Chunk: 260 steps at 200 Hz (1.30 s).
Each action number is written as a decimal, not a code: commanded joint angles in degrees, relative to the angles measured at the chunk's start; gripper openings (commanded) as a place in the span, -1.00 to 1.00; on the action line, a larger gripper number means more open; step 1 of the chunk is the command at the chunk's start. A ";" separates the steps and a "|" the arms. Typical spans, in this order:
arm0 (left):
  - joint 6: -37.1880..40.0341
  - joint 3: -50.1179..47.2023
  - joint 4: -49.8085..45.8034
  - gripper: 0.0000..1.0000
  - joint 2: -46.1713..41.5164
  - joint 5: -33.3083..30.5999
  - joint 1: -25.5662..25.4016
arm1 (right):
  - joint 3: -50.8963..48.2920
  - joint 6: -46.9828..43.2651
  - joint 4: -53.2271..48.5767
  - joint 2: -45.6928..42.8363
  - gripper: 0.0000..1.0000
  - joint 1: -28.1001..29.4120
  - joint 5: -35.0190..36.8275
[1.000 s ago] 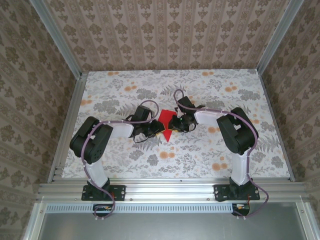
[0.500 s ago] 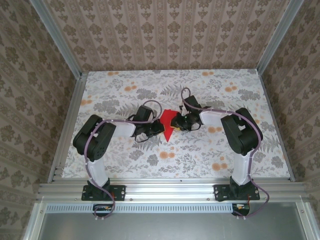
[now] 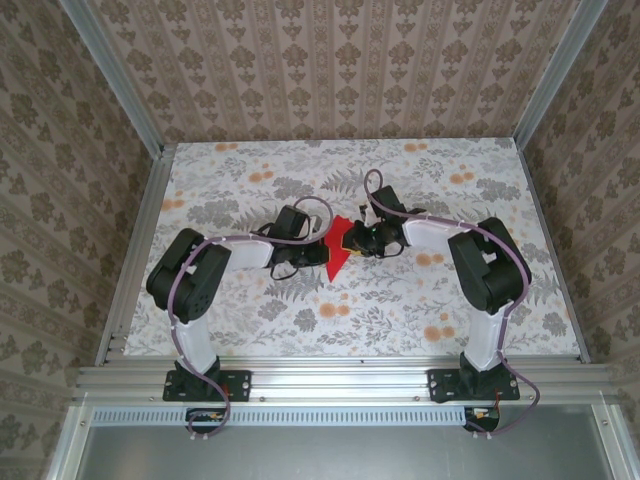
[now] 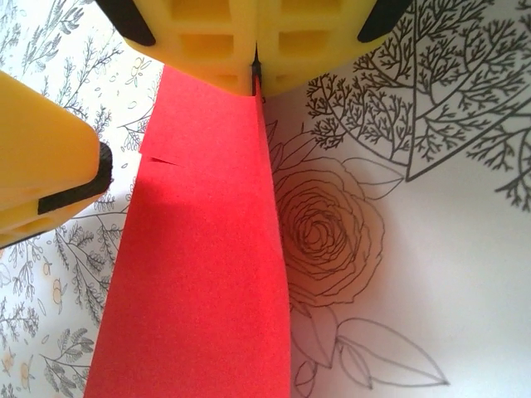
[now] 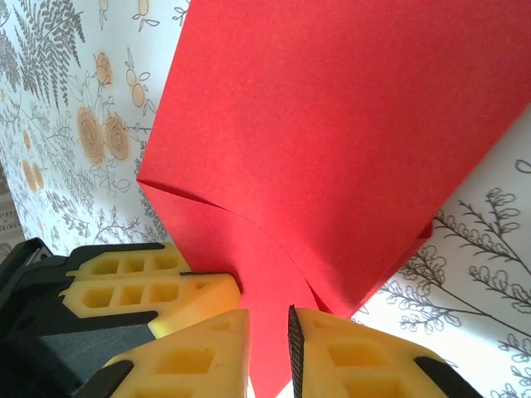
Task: Fold a paper plane with a square sheet of paper (pick it up from the middle)
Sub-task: Fold the wing for the fifth time at the center of the table.
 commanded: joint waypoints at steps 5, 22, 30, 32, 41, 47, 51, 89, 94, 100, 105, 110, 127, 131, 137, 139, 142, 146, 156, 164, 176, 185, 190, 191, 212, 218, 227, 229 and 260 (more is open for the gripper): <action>5.31 2.09 -2.80 -0.94 -0.96 0.79 -0.41 | 2.15 -1.99 -3.59 1.91 -0.57 0.69 -1.81; 5.71 2.35 -2.77 -0.94 -0.81 1.06 -0.42 | 2.23 -1.91 -3.46 2.63 -0.57 0.69 -2.45; 5.80 2.40 -2.78 -0.93 -0.75 1.02 -0.50 | 2.25 -1.86 -3.62 3.03 -0.58 0.71 -2.46; 5.80 2.34 -2.78 -0.94 -0.81 1.02 -0.51 | 2.25 -1.89 -3.59 3.03 -0.58 0.70 -2.40; 5.89 2.32 -2.65 -0.93 -0.86 0.91 -0.51 | 2.25 -1.83 -3.65 3.37 -0.58 0.69 -2.33; 5.89 2.25 -2.50 -0.93 -0.82 0.83 -0.51 | 2.25 -1.81 -3.77 3.66 -0.58 0.75 -2.06; 5.89 2.26 -2.47 -0.93 -0.86 0.81 -0.51 | 2.25 -1.75 -3.87 3.83 -0.58 0.72 -1.87; 5.73 1.90 -1.25 -0.81 -1.28 1.19 -1.11 | 1.77 -0.71 -3.48 5.63 -0.61 0.73 -0.97; 5.47 1.65 -0.83 -0.78 -1.45 1.19 -1.21 | 1.60 -0.42 -3.29 5.72 -0.61 0.69 -0.71; 5.02 1.25 -0.24 -0.74 -1.62 1.34 -1.25 | 1.33 -0.03 -3.08 5.72 -0.62 0.69 -0.48; 4.62 0.83 0.50 -0.70 -1.79 1.44 -1.38 | 1.08 0.25 -2.77 5.73 -0.62 0.64 -0.27; 4.21 0.42 1.02 -0.66 -2.01 1.39 -1.47 | 0.83 0.65 -2.56 5.78 -0.62 0.69 -0.02; 2.34 -1.54 3.55 -0.56 -2.93 1.44 -1.60 | 0.11 1.87 -1.96 5.85 -0.63 0.63 0.74; 1.91 -2.09 4.18 -0.54 -3.17 1.34 -1.71 | -0.07 2.27 -1.71 5.87 -0.63 0.60 0.82; 1.17 -2.94 5.26 -0.53 -3.52 1.37 -1.78 | -0.27 2.59 -1.38 5.82 -0.63 0.60 0.87; 1.02 -3.24 5.49 -0.53 -3.68 1.37 -1.81 | -0.29 2.72 -1.32 5.95 -0.63 0.60 0.87; 0.60 -3.60 6.02 -0.52 -3.84 1.37 -1.81 | -0.44 2.90 -1.16 5.93 -0.63 0.58 0.87; 0.21 -4.12 6.59 -0.52 -4.06 1.37 -1.91 | -0.49 3.06 -1.16 5.99 -0.63 0.64 1.00; -0.64 -5.31 7.83 -0.52 -4.74 1.04 -2.08 | -0.66 3.53 -1.04 5.99 -0.63 0.60 1.29; -1.07 -6.01 8.35 -0.52 -5.21 0.78 -2.35 | -0.74 3.72 -0.95 5.99 -0.63 0.61 1.38; -1.47 -6.74 8.32 -0.53 -5.85 0.08 -2.83 | -0.69 3.86 -1.15 5.85 -0.64 0.60 1.69; -1.55 -7.45 8.64 -0.53 -6.25 -0.38 -3.26 | -0.69 3.98 -1.23 5.79 -0.64 0.61 1.83; -1.58 -7.75 8.76 -0.54 -6.45 -0.54 -3.40 | -0.67 4.00 -1.23 5.74 -0.64 0.60 1.91; -1.58 -7.77 8.79 -0.54 -6.47 -0.55 -3.40 | -0.71 4.00 -1.26 5.78 -0.64 0.60 1.92; -1.32 -8.24 8.84 -0.58 -6.55 -0.38 -3.93 | -0.72 4.25 -1.43 5.73 -0.64 0.60 2.10; -1.31 -8.31 8.69 -0.60 -6.57 -0.47 -4.04 | -0.74 4.26 -1.33 5.72 -0.64 0.60 2.10; -1.38 -8.46 8.69 -0.62 -6.56 -0.64 -4.10 | -0.70 4.23 -1.45 5.71 -0.64 0.60 2.10; -1.44 -8.48 8.66 -0.62 -6.57 -0.71 -4.11 | -0.73 4.20 -1.44 5.68 -0.64 0.60 2.05; -1.32 -9.32 8.47 -0.62 -6.61 -1.73 -4.33 | -0.65 4.34 -1.63 5.57 -0.64 0.65 2.27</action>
